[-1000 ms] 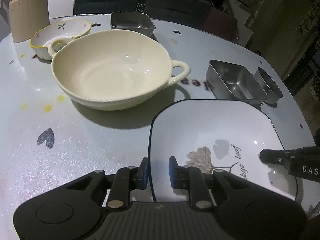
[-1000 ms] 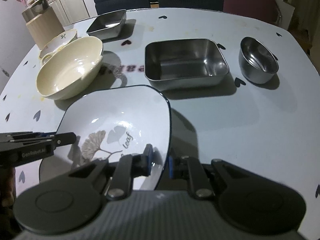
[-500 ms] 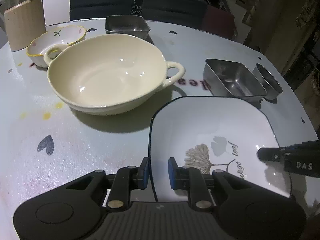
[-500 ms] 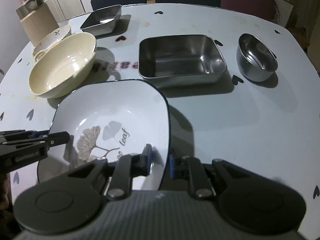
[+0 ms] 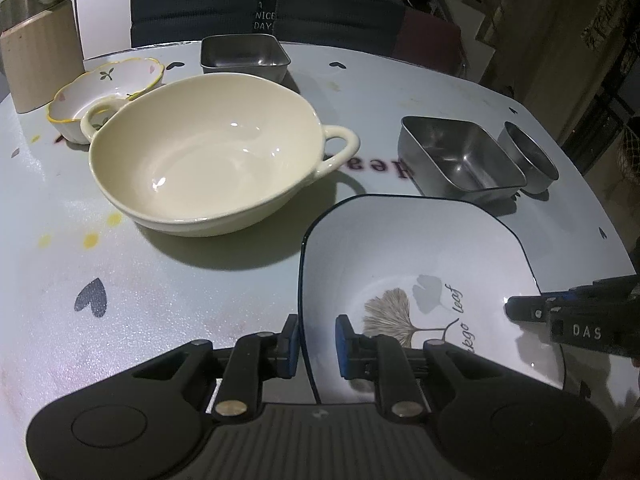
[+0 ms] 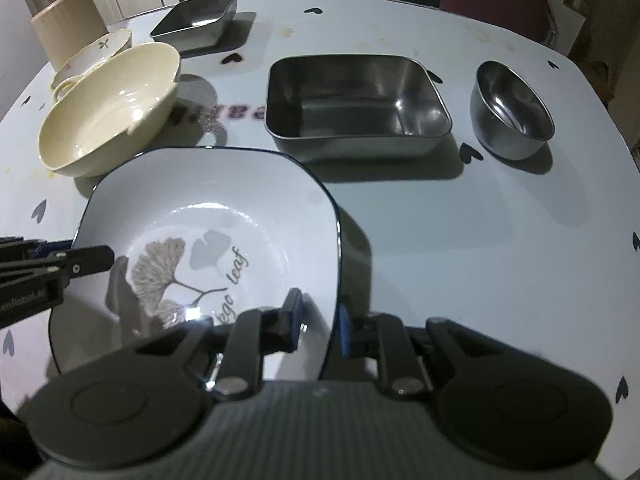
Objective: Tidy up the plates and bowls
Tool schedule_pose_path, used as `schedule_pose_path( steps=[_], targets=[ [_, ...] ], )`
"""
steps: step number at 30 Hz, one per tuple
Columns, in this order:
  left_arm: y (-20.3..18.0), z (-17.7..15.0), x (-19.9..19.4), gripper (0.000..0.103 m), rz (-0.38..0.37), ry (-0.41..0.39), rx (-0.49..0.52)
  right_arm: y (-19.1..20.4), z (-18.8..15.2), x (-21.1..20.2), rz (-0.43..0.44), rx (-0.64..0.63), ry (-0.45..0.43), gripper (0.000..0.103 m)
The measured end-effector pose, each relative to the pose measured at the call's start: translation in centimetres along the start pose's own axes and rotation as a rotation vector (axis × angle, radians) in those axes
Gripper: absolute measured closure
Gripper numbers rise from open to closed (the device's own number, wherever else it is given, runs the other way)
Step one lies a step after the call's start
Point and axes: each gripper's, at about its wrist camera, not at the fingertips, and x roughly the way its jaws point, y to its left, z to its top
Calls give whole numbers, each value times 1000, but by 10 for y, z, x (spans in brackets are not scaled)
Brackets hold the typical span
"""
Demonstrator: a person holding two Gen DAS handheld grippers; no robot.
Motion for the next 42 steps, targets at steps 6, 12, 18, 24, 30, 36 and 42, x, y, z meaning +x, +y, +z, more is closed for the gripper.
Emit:
schedule_pose_path(
  steps=[6, 12, 18, 24, 30, 36, 42],
  targets=[
    [0, 2, 1, 86, 7, 13, 14, -7, 1, 1, 25, 34, -12, 82],
    [1, 4, -1, 86, 4, 27, 13, -8, -1, 1, 31, 50, -21, 82],
    [0, 4, -8, 84, 3, 25, 16, -22, -7, 5, 107, 112, -51, 80],
    [-7, 1, -18, 66, -15, 12, 37, -23, -13, 0, 114, 113, -50, 67],
    [-13, -4, -33, 19, -14, -25, 60, -26, -25, -18, 111, 78, -114, 31],
    [-13, -6, -43, 2, -18, -62, 55, -37, -31, -38, 114, 103, -208, 0],
    [-11, 0, -63, 0, -24, -129, 70, -38, -25, -53, 107, 98, -272, 0]
  ],
)
